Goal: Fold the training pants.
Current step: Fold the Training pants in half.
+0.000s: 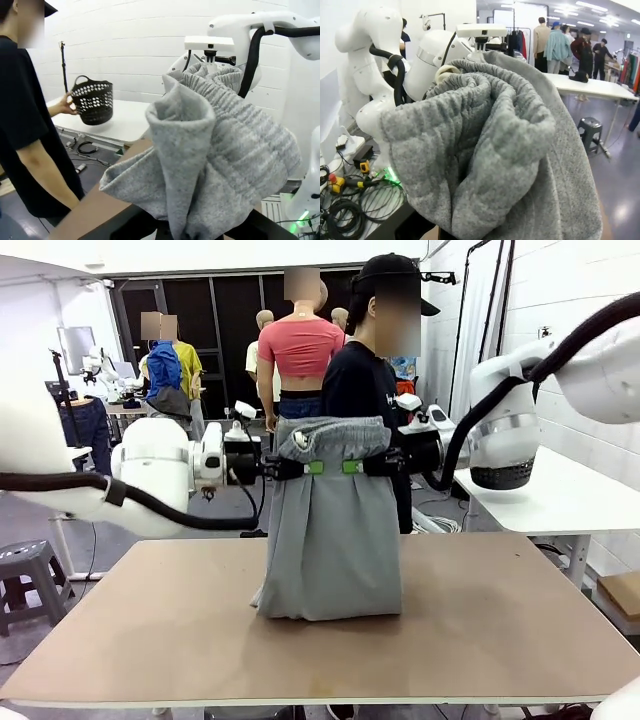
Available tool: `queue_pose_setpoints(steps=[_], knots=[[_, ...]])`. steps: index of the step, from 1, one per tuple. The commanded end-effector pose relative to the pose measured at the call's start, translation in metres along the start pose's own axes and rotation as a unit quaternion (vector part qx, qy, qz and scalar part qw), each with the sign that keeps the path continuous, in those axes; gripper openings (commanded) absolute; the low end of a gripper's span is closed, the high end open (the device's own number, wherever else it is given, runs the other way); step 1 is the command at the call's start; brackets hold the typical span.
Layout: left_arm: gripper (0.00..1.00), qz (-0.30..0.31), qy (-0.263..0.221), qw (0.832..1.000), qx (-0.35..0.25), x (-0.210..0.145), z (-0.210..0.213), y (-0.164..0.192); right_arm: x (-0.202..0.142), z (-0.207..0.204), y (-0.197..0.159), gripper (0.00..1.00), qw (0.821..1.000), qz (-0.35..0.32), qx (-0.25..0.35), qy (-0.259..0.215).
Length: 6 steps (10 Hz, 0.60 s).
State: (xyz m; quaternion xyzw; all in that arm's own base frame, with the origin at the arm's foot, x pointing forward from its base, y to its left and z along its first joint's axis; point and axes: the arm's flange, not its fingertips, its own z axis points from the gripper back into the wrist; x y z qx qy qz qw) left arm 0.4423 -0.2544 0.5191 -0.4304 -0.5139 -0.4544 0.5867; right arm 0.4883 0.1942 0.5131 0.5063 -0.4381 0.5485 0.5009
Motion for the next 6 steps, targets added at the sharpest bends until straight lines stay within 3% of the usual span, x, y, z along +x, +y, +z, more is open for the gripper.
queue_pose_setpoints(steps=[1, 4, 6], knots=[[0.0, -0.022, 0.006, 0.999, 0.032, 0.043, -0.01, 0.034, 0.029, 0.004, -0.045, 0.0, 1.0, 0.018, 0.002, 0.013], [0.0, -0.106, -0.008, 0.991, 0.079, 0.107, 0.001, 0.046, 0.092, -0.001, -0.064, 0.0, 0.994, 0.108, -0.013, 0.014], [0.0, -0.14, -0.02, 0.984, 0.107, 0.116, 0.005, 0.058, 0.103, 0.002, -0.069, 0.0, 0.989, 0.142, -0.031, 0.021]])
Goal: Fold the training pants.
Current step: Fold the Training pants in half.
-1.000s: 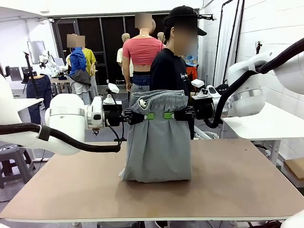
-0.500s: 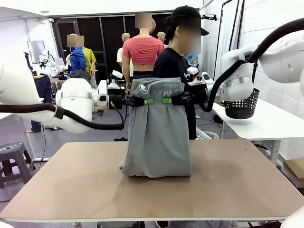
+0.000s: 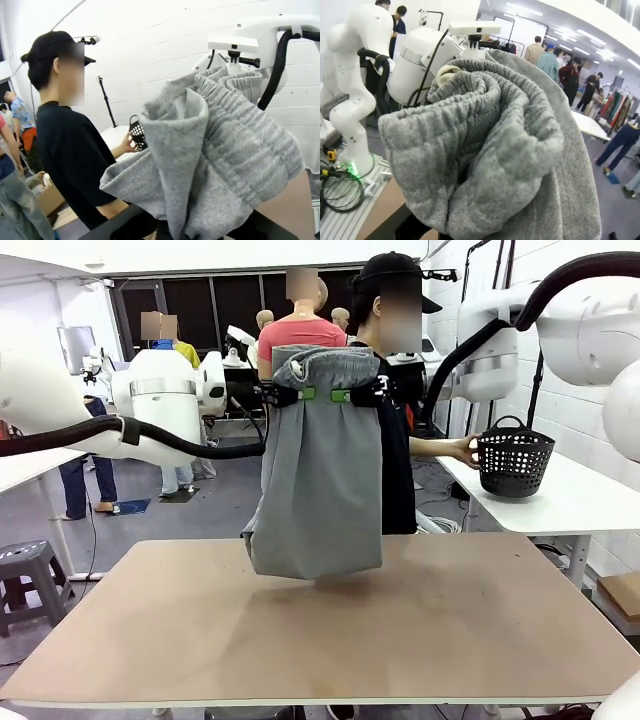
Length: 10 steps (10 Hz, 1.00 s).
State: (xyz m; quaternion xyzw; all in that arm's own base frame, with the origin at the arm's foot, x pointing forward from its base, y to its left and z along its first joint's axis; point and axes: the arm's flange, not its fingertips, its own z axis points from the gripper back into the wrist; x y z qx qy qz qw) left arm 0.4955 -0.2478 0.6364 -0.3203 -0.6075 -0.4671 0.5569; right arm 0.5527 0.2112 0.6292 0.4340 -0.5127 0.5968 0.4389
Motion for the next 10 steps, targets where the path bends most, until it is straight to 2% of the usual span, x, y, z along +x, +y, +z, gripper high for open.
queue_pose_setpoints(steps=[1, 2, 4, 5, 6, 7, 9, 10], knots=[[0.0, -0.023, -0.015, 0.999, 0.026, -0.017, -0.007, 0.014, -0.022, 0.002, -0.008, 0.0, 0.999, 0.023, -0.016, 0.021], [0.0, -0.025, -0.01, 0.999, 0.036, -0.032, -0.012, 0.019, -0.031, 0.002, -0.013, 0.0, 0.998, 0.037, -0.026, 0.033], [0.0, -0.025, 0.004, 0.997, 0.066, -0.062, -0.016, 0.032, -0.075, 0.0, -0.013, 0.0, 0.998, 0.029, -0.025, 0.055], [0.0, -0.019, -0.007, 0.999, 0.05, -0.067, -0.016, 0.029, -0.088, 0.0, -0.006, 0.0, 0.998, 0.006, -0.027, 0.052], [0.0, -0.016, 0.014, 1.0, 0.023, -0.059, -0.017, 0.018, -0.096, 0.002, 0.002, 0.0, 0.999, -0.014, -0.016, 0.05], [0.0, -0.016, 0.014, 1.0, 0.023, -0.059, -0.017, 0.018, -0.076, -0.006, -0.016, 0.0, 0.999, 0.018, -0.029, 0.037], [0.0, -0.016, 0.014, 1.0, 0.023, -0.059, -0.017, 0.018, -0.076, -0.006, -0.016, 0.0, 0.999, 0.018, -0.029, 0.037], [0.0, -0.015, 0.023, 0.999, 0.017, -0.078, -0.025, 0.015, -0.084, -0.006, -0.014, 0.0, 0.999, 0.011, -0.028, 0.037]])
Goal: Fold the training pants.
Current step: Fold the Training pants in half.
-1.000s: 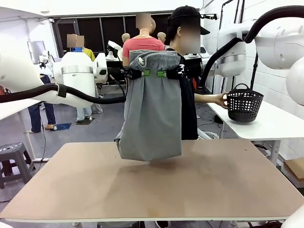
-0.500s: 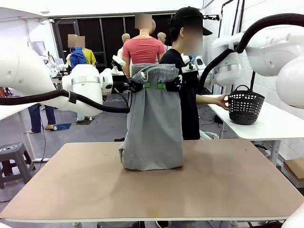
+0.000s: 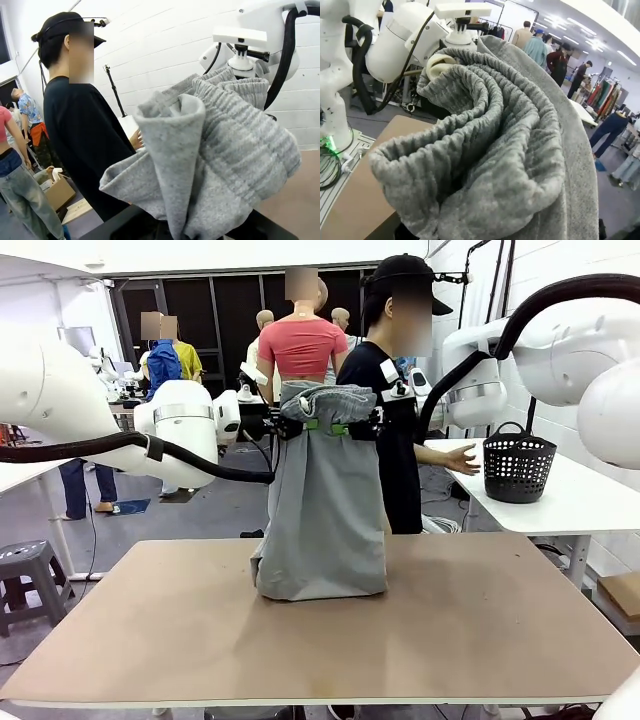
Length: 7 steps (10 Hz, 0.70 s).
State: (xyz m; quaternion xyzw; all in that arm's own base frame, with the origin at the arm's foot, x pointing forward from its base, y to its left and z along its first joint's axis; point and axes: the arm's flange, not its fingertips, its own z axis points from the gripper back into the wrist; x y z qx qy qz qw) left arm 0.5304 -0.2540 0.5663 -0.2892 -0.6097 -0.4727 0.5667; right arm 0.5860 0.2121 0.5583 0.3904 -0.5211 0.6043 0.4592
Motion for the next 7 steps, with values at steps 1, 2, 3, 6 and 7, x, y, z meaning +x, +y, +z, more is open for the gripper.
queue_pose_setpoints(steps=[1, 2, 3, 6, 7], knots=[[0.0, 0.003, 0.003, 1.0, 0.012, -0.01, -0.002, 0.014, -0.006, -0.002, -0.009, 0.0, 1.0, -0.01, -0.009, -0.002], [0.0, -0.013, 0.001, 1.0, 0.016, -0.004, -0.007, 0.03, 0.007, -0.004, -0.02, 0.0, 1.0, -0.005, -0.004, -0.008], [0.0, -0.026, 0.01, 0.999, 0.022, 0.005, -0.015, 0.045, 0.025, -0.005, -0.033, 0.0, 1.0, 0.006, -0.004, -0.012], [0.0, -0.086, 0.016, 0.994, 0.06, 0.037, -0.026, 0.08, 0.054, -0.008, -0.072, 0.0, 0.998, 0.058, -0.026, -0.003], [0.0, -0.111, 0.018, 0.99, 0.082, 0.038, -0.03, 0.09, 0.061, -0.007, -0.082, 0.0, 0.995, 0.092, -0.041, 0.007]])
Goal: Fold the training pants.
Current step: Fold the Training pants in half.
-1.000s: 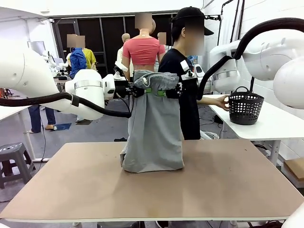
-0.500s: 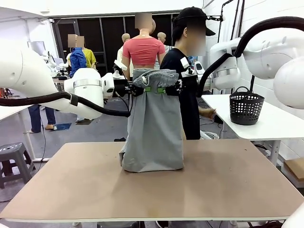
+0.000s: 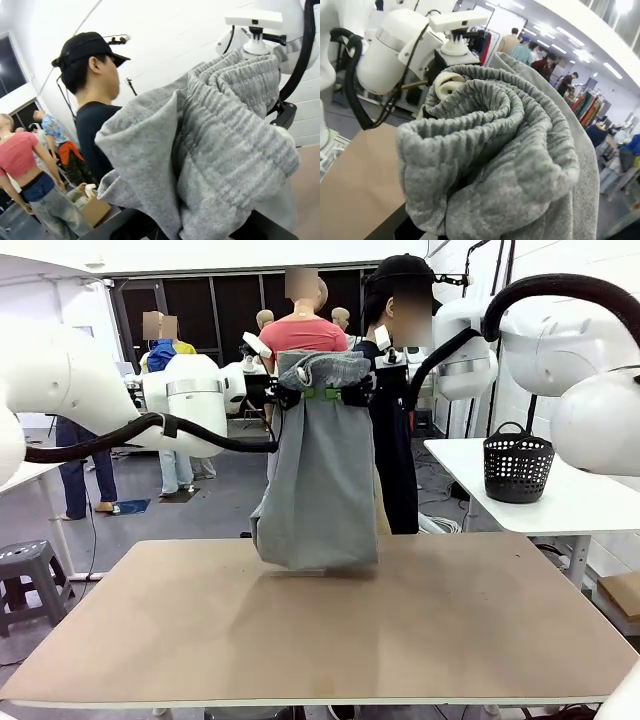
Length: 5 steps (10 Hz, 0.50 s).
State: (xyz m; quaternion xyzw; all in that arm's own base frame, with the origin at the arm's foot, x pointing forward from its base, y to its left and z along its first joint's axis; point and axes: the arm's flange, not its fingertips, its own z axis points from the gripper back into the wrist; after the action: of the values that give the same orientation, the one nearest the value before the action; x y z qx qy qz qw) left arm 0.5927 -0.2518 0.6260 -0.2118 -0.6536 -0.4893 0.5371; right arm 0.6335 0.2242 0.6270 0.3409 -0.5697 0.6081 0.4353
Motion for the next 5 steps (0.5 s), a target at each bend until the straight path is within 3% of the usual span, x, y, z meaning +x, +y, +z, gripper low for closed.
queue_pose_setpoints(steps=[1, 5], knots=[[0.0, -0.039, 0.019, 0.998, 0.05, -0.014, -0.015, 0.023, 0.001, -0.009, -0.023, 0.0, 0.999, 0.046, -0.001, 0.016], [0.0, -0.006, 0.005, 0.999, 0.035, -0.054, -0.012, 0.01, -0.028, -0.013, -0.001, 0.0, 0.997, 0.055, 0.012, 0.043]])
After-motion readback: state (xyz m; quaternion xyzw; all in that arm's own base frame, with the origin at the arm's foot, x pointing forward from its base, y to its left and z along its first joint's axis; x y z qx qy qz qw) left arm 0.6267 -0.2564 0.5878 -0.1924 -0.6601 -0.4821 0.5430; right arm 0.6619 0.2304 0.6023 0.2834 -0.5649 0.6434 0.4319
